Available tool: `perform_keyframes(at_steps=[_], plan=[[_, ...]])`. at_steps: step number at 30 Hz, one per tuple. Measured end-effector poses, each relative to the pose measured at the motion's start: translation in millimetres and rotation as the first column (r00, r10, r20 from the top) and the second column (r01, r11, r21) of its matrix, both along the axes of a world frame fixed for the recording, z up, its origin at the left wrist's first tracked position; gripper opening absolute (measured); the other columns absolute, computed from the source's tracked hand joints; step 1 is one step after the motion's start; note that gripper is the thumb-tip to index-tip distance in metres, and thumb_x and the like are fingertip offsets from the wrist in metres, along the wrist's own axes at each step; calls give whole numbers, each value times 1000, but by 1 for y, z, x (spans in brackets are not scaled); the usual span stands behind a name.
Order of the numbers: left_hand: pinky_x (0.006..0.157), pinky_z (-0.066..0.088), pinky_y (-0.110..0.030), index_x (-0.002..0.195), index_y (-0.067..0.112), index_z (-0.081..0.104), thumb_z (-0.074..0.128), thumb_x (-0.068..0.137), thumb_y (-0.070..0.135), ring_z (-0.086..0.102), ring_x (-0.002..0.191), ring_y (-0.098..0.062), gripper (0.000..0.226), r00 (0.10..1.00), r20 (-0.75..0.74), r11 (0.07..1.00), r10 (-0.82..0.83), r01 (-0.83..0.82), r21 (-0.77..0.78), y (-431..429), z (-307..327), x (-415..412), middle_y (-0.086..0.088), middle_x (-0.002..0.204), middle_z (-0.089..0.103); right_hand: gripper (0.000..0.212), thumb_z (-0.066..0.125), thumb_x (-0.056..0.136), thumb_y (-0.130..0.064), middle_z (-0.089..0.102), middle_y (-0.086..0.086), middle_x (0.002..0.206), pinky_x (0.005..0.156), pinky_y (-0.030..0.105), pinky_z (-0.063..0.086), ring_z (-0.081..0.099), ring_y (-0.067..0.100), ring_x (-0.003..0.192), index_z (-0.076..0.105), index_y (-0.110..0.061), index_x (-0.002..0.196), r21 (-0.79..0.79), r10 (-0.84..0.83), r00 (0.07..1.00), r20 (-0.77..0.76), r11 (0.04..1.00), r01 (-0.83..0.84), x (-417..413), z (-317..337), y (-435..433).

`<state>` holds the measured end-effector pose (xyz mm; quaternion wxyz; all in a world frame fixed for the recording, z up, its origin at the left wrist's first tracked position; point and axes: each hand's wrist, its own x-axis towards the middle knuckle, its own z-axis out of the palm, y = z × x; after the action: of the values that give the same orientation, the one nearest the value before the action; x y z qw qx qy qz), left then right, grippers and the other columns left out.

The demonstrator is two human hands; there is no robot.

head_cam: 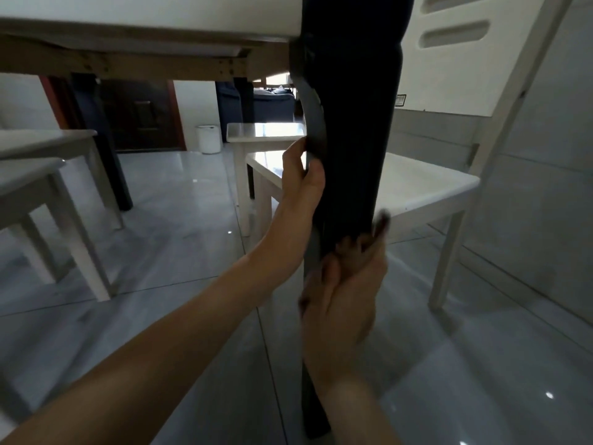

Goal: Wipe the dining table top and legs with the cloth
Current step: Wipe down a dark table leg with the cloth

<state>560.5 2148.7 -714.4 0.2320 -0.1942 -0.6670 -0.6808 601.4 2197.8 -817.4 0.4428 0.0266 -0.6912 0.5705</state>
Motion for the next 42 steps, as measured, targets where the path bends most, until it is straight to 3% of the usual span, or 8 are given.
perform_keyframes(at_steps=[5,12,18,23,26,31,36,42], plan=[[82,40,-1,131,21,29,26,101,25,51,100,14,30,998,-24,996,-59,57,-72,-10,-4,4,10,115,48,61,37,99,-42,47,11,144,100,44,48,50,22,130,32,-4,147,-13,-261,941,-217,964,265,-28,62,-5],[49,38,3,119,21,41,22,101,8,42,69,14,29,978,146,985,146,-158,70,6,17,-16,24,84,39,54,43,95,-28,47,-3,139,97,8,37,46,-18,112,26,-39,145,-159,90,987,132,985,-68,-10,-78,7],[60,38,3,116,10,38,20,101,4,49,85,-2,24,979,147,989,142,-146,17,5,18,-7,15,90,43,59,34,96,-39,28,-9,157,118,34,26,34,10,140,15,-35,152,-205,269,909,317,956,-212,27,-180,14],[88,48,-20,129,13,26,25,95,32,49,118,-19,39,984,-1,980,-178,177,-86,-9,-11,14,0,122,44,66,32,103,-3,62,12,80,56,14,48,58,8,57,10,-54,138,-262,398,690,604,917,-300,48,-242,38],[93,47,-19,128,16,32,24,99,26,48,121,-19,31,998,53,996,-37,41,-73,-3,0,6,1,127,45,57,38,101,-18,68,9,102,89,28,54,66,10,87,22,-66,126,-215,353,663,661,935,-283,39,-245,43],[62,33,4,131,-13,37,23,96,-7,39,130,-31,38,943,131,952,305,-307,-6,7,21,-28,-27,140,39,34,37,99,-35,51,-33,128,107,17,36,48,-7,122,40,-56,125,-234,342,887,311,932,-277,13,-127,37],[69,36,1,130,-12,40,25,95,-8,44,124,-30,38,940,173,943,294,-315,109,15,26,-35,-23,134,46,36,37,99,-33,60,-8,93,83,34,47,57,12,86,46,-16,130,-173,362,932,13,919,-355,-15,14,35],[65,39,5,132,4,38,24,100,6,49,75,25,34,988,54,988,143,-146,44,8,4,-17,14,94,48,31,37,104,-25,53,1,64,48,28,44,50,16,51,46,-20,133,-180,385,920,-77,902,-392,-10,25,29]])
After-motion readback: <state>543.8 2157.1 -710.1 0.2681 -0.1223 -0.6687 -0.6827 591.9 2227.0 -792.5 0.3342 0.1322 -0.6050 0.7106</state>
